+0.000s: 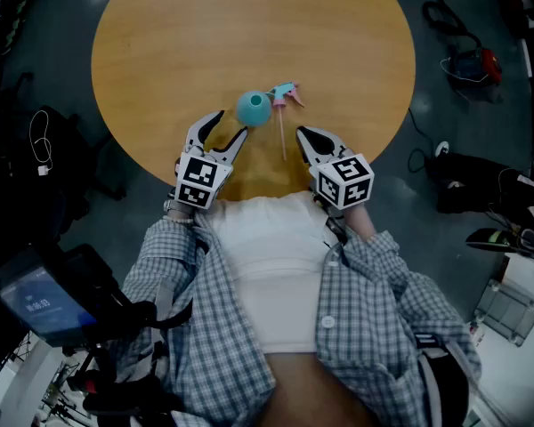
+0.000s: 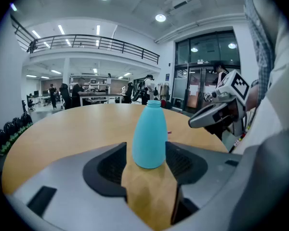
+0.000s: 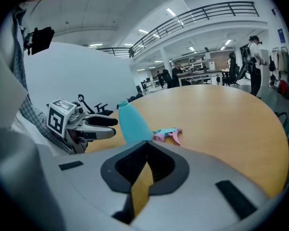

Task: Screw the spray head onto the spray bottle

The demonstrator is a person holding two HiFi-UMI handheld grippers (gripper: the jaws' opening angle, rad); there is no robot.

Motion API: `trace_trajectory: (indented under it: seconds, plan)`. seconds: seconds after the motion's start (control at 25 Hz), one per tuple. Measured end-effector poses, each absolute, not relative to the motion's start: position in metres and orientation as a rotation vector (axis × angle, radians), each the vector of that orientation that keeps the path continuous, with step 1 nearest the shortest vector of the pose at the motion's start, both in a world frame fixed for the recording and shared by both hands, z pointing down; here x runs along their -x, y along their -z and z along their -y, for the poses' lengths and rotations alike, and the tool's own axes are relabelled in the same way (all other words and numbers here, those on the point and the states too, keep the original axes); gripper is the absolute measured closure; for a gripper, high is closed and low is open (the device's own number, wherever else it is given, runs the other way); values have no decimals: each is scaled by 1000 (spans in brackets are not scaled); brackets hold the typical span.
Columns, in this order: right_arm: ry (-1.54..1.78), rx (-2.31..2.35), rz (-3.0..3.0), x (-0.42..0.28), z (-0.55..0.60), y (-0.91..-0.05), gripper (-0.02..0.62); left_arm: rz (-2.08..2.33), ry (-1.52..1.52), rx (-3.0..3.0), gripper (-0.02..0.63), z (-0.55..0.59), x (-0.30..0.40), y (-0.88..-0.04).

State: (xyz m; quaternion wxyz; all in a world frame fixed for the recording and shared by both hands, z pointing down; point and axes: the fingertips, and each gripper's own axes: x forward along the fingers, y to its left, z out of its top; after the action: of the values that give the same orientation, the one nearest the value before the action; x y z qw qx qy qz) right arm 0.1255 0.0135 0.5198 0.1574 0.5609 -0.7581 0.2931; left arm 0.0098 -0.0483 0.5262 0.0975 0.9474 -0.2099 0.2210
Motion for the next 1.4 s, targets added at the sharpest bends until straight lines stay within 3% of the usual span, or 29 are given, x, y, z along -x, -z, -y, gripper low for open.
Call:
trace_trajectory:
  seconds: [0.16,0.28,0.88,1.16,1.32,1.4]
  plan:
    - [-839,-1600,2175,-124,-13,-518,600,606,-720,-2851,243,52,-28,-539]
    - [-854,-1599,2170,-125,-15,-518,600,600,-745,-2858,201,56,-44,-545]
    - [-869,-1592,2151,-139,-9,-519,600,538,-795,-2936,213,54,-78,-541]
    - [-429,-1225,2067,-158,37,-521,595,534,-803,-2927,213,45,-76,-541]
    - [-191,-889,1973,-155,57,-529,458,545,-797,-2922,213,44,-76,-542]
    - [-83,-718,1927,-152,63,-536,434,548,-792,-2921,213,44,-77,-541]
